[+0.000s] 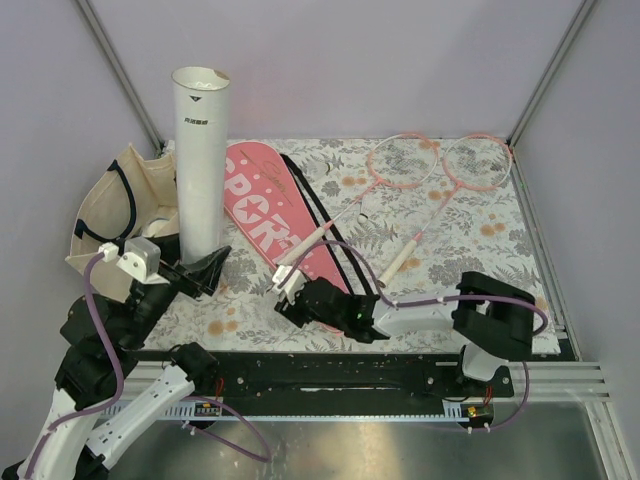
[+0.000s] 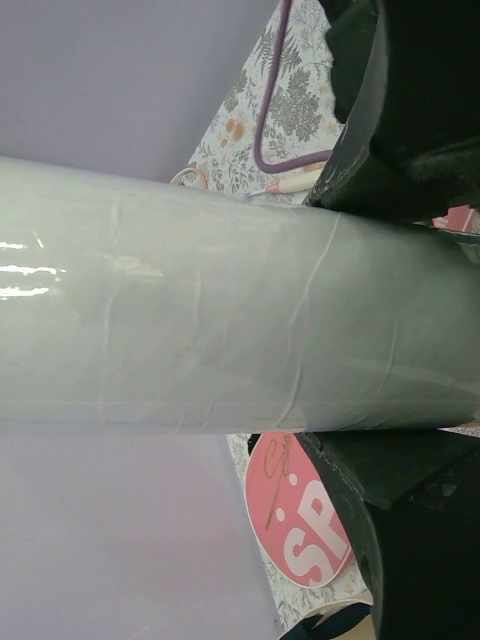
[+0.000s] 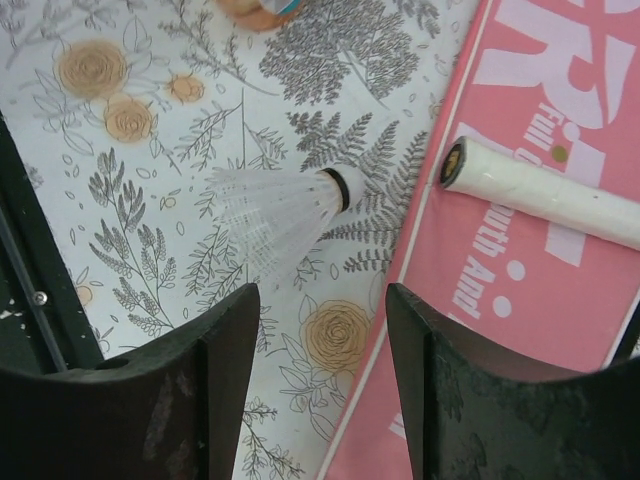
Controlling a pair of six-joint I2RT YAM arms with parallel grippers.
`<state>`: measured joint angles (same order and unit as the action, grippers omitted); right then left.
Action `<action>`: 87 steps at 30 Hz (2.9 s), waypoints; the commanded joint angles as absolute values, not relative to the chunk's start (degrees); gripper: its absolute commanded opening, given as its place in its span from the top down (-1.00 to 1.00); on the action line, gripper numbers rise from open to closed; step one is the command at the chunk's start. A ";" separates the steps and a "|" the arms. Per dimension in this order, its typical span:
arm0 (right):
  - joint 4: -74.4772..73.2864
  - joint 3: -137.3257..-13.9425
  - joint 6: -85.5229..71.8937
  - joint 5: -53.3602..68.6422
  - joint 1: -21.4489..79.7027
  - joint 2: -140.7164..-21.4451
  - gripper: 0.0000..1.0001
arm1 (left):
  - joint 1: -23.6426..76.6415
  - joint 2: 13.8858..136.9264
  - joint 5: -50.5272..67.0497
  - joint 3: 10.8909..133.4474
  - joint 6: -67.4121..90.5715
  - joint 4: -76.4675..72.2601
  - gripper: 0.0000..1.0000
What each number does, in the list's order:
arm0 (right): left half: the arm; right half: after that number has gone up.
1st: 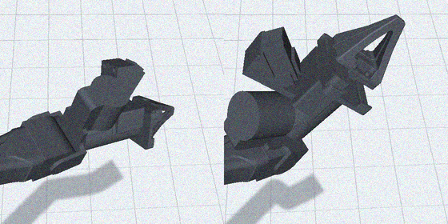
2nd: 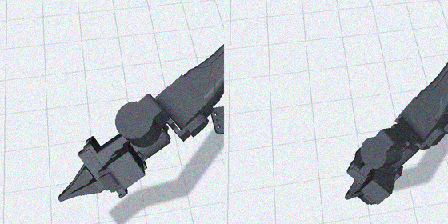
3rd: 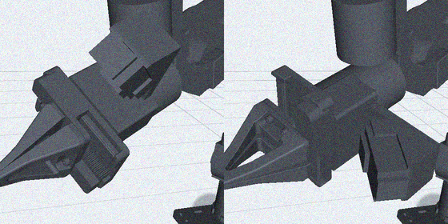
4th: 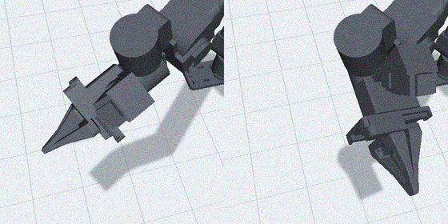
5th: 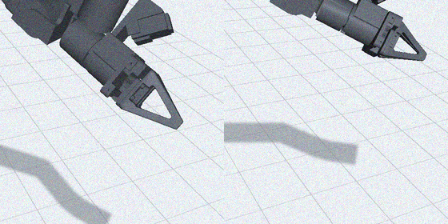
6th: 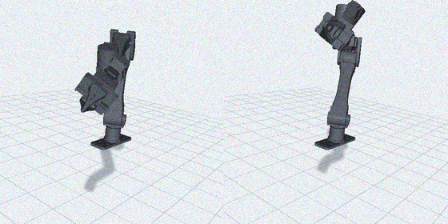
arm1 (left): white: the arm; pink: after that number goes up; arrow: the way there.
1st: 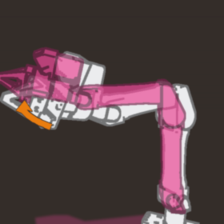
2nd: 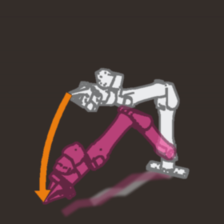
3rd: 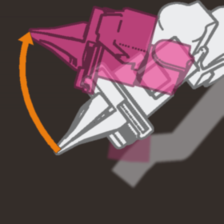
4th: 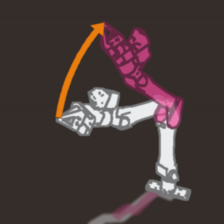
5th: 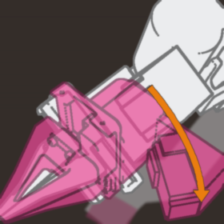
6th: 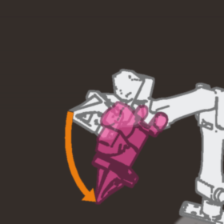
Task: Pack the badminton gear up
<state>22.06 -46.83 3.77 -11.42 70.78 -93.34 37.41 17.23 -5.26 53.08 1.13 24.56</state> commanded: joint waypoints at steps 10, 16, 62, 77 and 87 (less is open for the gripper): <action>35.86 -54.31 14.06 -26.80 77.08 -107.66 -0.20 | 37.53 16.08 -7.12 53.17 1.41 21.53 -0.02; 38.32 -55.99 15.73 -31.72 77.34 -110.65 0.06 | 37.53 16.26 -7.21 52.82 1.41 21.53 -0.02; -44.37 -97.54 -16.08 8.59 29.01 -59.15 1.00 | 37.53 22.15 25.14 40.96 -18.10 26.37 -0.01; -49.48 -101.96 -23.65 29.88 27.51 -56.78 1.00 | 37.44 20.57 26.10 39.38 -19.60 22.07 0.00; -46.67 -98.62 -23.91 43.50 27.51 -59.06 1.00 | 37.44 20.91 29.44 38.93 -22.94 21.09 0.01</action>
<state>-49.15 -99.96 -23.42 36.23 27.73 -57.39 37.41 20.40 26.06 37.98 -20.78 27.29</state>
